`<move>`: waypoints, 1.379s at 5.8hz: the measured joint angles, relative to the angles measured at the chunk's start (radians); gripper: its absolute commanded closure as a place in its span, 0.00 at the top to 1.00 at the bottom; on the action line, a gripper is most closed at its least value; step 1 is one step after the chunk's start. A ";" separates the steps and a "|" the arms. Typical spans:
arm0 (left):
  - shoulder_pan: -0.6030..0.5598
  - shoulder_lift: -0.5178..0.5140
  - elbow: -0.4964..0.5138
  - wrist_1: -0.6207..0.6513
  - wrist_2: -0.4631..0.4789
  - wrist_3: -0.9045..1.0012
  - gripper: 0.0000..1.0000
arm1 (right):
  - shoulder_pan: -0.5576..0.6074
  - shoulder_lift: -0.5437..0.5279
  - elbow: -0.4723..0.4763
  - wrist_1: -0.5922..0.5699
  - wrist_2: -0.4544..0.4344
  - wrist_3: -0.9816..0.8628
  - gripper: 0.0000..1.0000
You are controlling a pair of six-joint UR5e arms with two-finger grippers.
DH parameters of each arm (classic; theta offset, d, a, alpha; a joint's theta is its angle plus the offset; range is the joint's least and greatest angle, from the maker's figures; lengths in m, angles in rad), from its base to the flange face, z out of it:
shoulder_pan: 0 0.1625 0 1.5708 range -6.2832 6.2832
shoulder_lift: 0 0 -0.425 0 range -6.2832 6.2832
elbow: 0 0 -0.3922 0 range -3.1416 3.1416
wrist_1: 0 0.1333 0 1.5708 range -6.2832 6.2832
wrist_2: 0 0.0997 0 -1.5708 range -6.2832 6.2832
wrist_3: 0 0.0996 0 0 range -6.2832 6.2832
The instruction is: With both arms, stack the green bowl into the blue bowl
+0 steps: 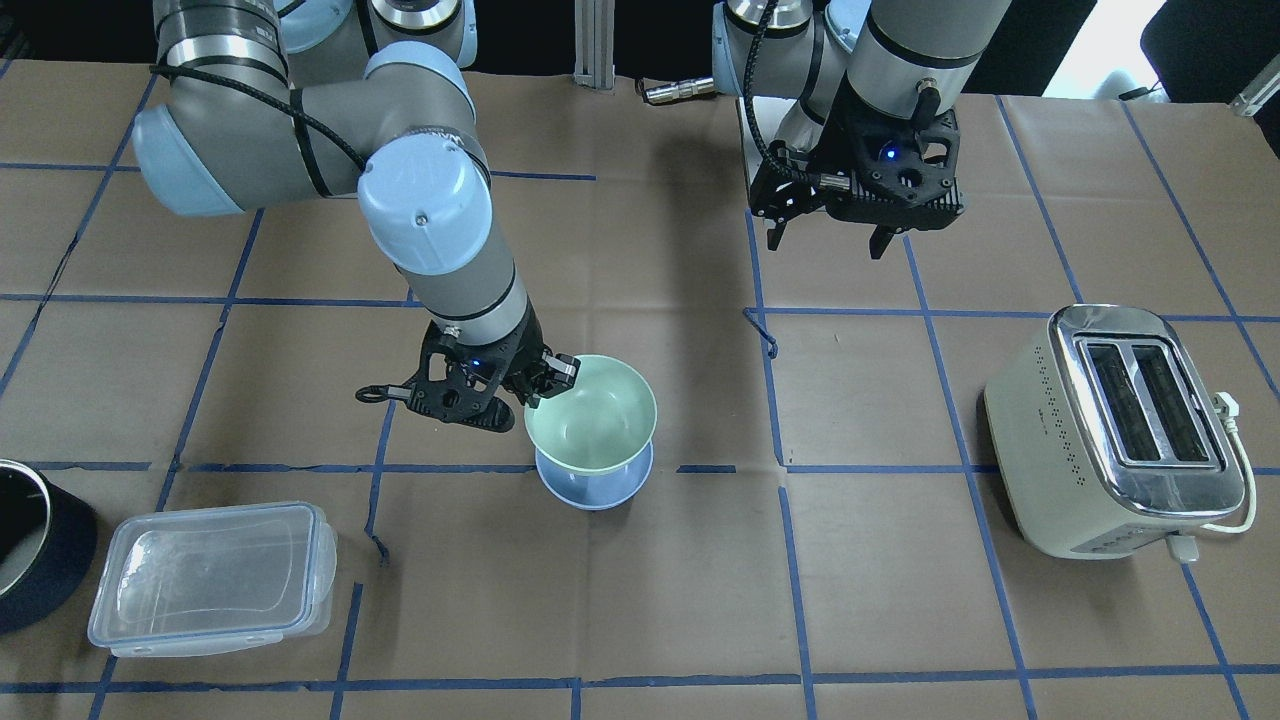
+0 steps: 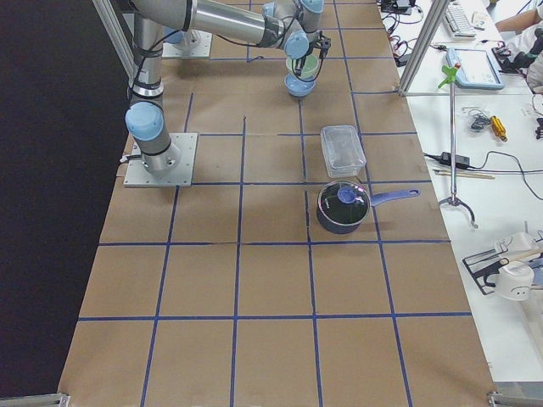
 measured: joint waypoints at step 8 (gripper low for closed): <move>0.009 0.001 0.008 -0.008 0.003 -0.001 0.98 | -0.026 -0.003 0.000 -0.020 -0.007 -0.008 1.00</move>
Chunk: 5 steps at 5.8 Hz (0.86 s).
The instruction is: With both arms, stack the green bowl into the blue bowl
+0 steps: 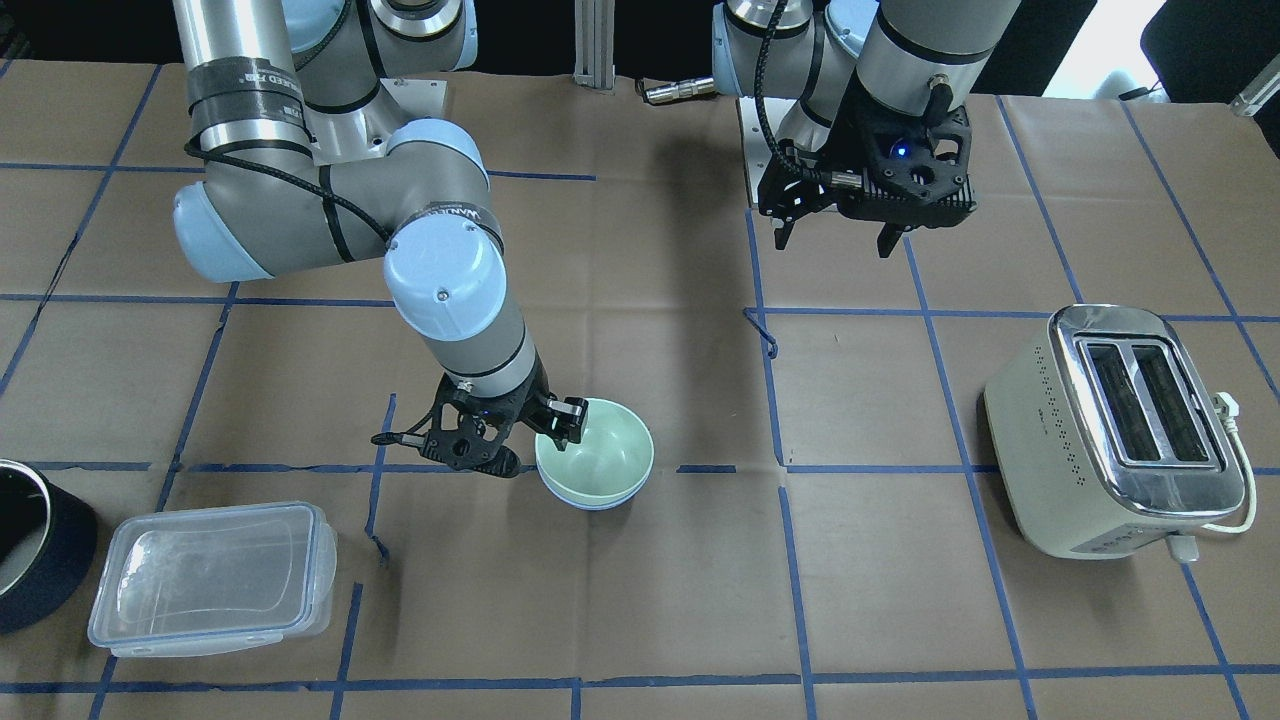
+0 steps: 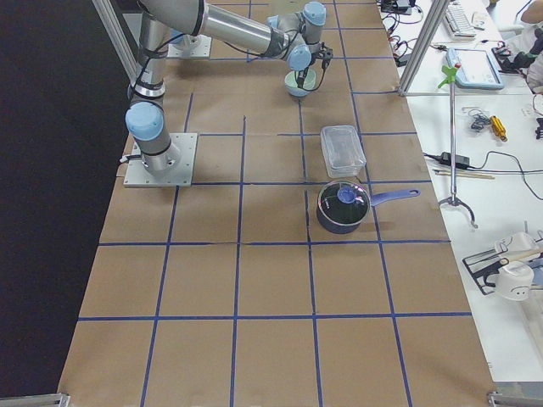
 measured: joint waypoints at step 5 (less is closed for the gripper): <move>0.000 0.001 0.000 -0.003 0.000 0.000 0.98 | -0.197 -0.320 -0.104 0.513 -0.103 -0.384 1.00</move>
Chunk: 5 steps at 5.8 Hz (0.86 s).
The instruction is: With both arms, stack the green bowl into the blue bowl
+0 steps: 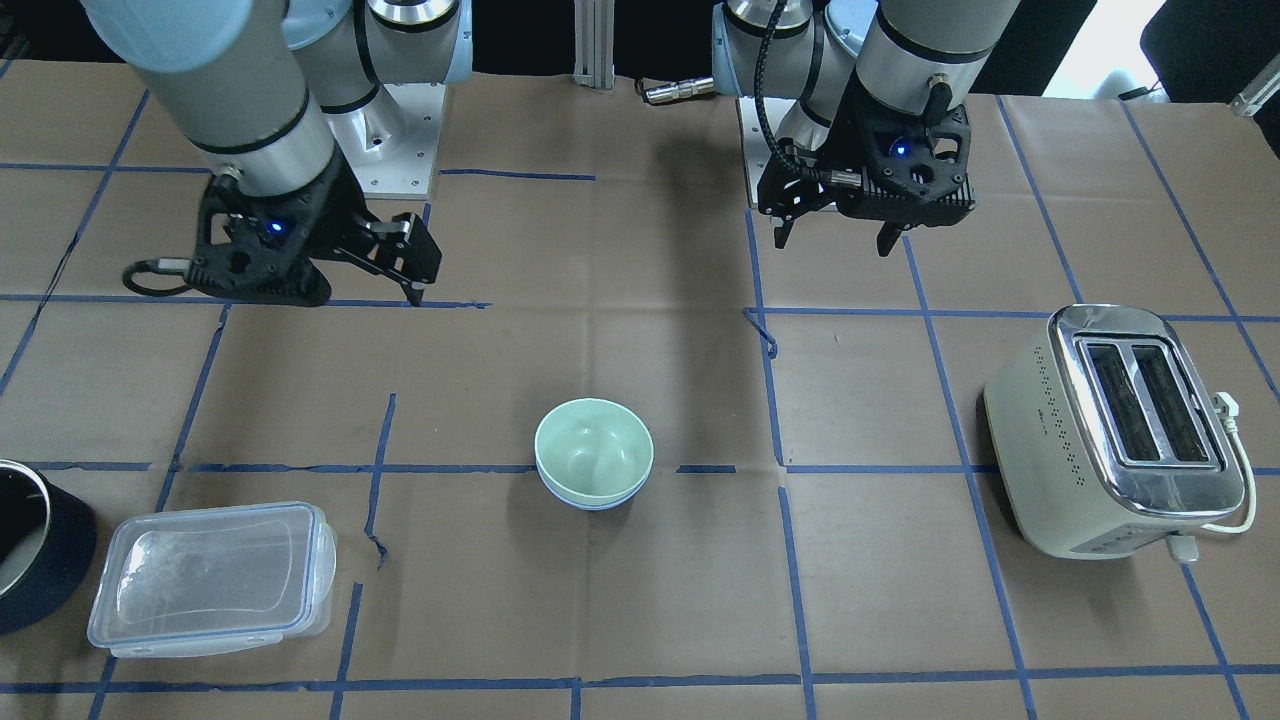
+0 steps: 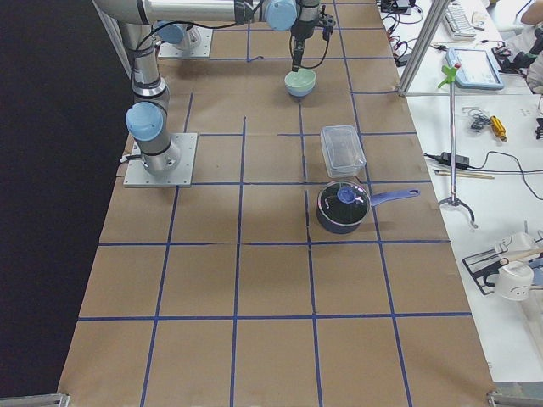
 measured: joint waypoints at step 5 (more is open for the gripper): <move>-0.002 0.000 0.000 -0.001 0.000 0.000 0.98 | -0.036 -0.098 0.017 0.108 -0.027 -0.063 1.00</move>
